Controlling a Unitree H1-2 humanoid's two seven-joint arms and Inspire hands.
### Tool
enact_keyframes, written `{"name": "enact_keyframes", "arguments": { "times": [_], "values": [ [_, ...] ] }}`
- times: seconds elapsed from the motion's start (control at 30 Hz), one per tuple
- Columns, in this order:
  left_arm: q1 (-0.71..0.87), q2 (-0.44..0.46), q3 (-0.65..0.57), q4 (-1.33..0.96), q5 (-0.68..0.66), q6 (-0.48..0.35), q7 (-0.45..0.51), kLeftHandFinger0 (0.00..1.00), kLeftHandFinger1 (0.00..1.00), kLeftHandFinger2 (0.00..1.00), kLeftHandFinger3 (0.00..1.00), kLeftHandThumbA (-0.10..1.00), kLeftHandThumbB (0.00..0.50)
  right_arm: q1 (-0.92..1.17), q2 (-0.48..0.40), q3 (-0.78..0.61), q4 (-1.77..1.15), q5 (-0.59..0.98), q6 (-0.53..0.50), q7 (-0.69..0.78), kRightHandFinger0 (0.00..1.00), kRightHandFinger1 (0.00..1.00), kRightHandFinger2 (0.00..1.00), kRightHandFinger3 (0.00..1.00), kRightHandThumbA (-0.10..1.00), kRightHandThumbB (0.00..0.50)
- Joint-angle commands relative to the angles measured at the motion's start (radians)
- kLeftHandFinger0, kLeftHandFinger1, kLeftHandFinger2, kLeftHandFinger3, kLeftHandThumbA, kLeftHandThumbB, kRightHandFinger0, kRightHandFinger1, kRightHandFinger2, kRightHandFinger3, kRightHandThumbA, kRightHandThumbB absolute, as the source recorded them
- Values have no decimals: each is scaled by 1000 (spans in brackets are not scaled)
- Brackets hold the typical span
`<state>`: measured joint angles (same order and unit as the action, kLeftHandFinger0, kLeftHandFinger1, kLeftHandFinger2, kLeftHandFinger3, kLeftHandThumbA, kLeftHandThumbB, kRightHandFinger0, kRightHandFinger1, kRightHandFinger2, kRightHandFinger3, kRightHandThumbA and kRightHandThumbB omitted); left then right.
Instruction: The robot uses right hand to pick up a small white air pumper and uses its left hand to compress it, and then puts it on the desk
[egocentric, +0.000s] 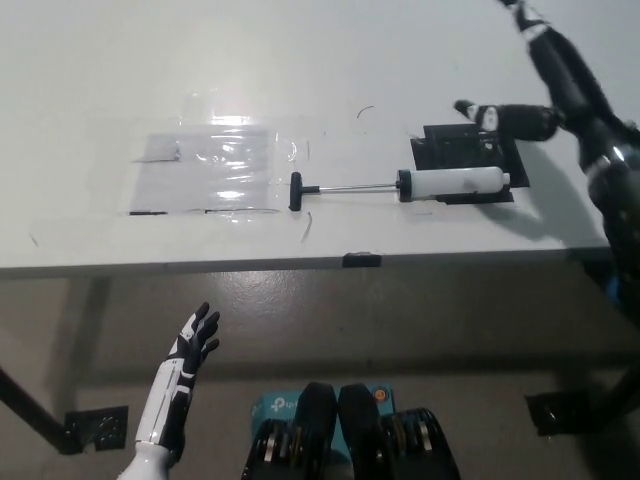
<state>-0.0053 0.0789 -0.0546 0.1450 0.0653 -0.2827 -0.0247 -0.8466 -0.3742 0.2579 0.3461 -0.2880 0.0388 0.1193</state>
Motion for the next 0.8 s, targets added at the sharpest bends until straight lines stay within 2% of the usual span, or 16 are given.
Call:
{"name": "enact_keyframes", "arguments": {
  "times": [0.0, 0.07, 0.2, 0.3, 0.37, 0.47, 0.57, 0.77],
  "values": [
    [-6, -5, 0, -36, -3, -21, -2, 1000, 1000, 1000, 1000, 1000, 0, -386, -17, 144, 414, -51, 269, 418, 1000, 1000, 1000, 1000, 866, 385],
    [-8, -4, 3, -36, -6, -18, -3, 1000, 1000, 1000, 1000, 1000, 1, -420, 0, 168, 491, -64, 259, 419, 1000, 1000, 1000, 1000, 852, 383],
    [-10, -1, 4, -41, -9, -16, -5, 1000, 1000, 1000, 1000, 1000, 2, -491, 35, 221, 659, -85, 217, 425, 1000, 1000, 1000, 1000, 825, 416],
    [-14, -3, 7, -38, -17, -14, -6, 1000, 1000, 1000, 1000, 1000, 16, -516, 50, 239, 733, -77, 191, 430, 1000, 1000, 1000, 1000, 810, 423],
    [-13, -1, 7, -37, -9, -17, -2, 1000, 1000, 1000, 1000, 1000, 18, -523, 55, 275, 754, -97, 162, 447, 1000, 1000, 1000, 1000, 871, 399],
    [-11, -1, 8, -42, -9, -15, -2, 1000, 1000, 1000, 1000, 1000, 15, -539, 72, 322, 812, -123, 127, 450, 1000, 1000, 1000, 1000, 926, 415],
    [-10, -1, 8, -46, -16, -9, -6, 1000, 1000, 1000, 1000, 1000, 16, -540, 77, 363, 844, -141, 62, 463, 1000, 1000, 1000, 1000, 1000, 382],
    [-18, 6, 6, -35, -10, -20, -7, 1000, 1000, 1000, 1000, 1000, 4, -544, 90, 391, 905, -166, 31, 471, 1000, 1000, 1000, 1000, 1000, 376]
  ]
}}
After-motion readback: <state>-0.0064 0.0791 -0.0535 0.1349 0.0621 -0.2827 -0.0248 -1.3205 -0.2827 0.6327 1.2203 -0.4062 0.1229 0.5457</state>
